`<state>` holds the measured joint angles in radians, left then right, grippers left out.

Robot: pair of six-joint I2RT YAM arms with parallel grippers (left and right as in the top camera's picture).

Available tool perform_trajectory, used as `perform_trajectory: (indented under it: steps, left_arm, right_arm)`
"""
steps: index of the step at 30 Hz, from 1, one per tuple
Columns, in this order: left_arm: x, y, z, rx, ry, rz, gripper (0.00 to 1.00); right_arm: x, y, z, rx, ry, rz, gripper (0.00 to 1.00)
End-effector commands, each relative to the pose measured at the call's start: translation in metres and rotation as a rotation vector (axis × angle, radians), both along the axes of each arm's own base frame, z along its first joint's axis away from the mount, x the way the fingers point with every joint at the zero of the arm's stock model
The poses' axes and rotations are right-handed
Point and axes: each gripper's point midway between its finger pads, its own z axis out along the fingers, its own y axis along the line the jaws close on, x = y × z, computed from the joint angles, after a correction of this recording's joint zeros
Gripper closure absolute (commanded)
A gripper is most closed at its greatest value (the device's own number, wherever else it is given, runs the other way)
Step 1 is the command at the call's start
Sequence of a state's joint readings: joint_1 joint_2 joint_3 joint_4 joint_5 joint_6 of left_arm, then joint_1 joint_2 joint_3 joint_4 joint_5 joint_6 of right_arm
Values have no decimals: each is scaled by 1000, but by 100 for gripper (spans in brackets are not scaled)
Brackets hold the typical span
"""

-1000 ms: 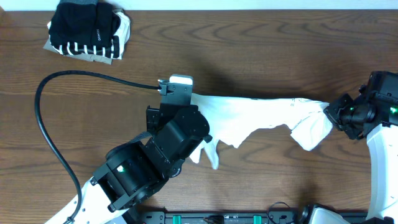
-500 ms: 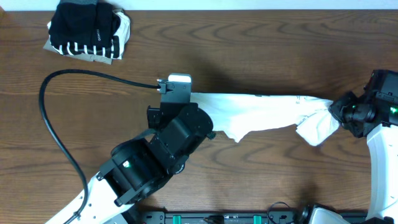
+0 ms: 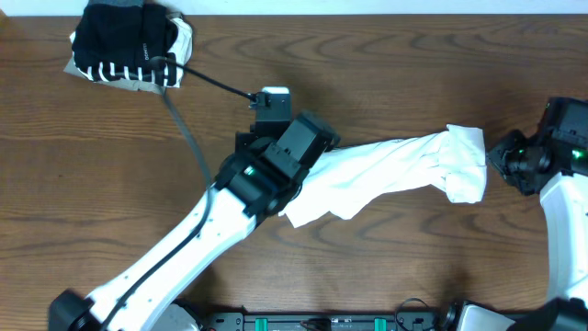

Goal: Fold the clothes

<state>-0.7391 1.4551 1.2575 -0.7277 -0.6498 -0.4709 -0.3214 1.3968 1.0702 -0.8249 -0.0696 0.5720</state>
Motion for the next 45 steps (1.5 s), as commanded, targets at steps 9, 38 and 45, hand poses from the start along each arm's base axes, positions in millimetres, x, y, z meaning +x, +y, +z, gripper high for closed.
perform_trajectory:
  steps: [9,38,45]
  left_arm:
    - [-40,-42,-10,-296,235,-156,37]
    - [-114,-48,-158,-526,442,280,37]
    - [-111,-47,-181,-507,438,262,37]
  right_arm:
    - [-3,11,6,26,-11,104,28]
    - [-10,33,4,106,2,209,17]
    - [-12,33,3,109,14,215,17]
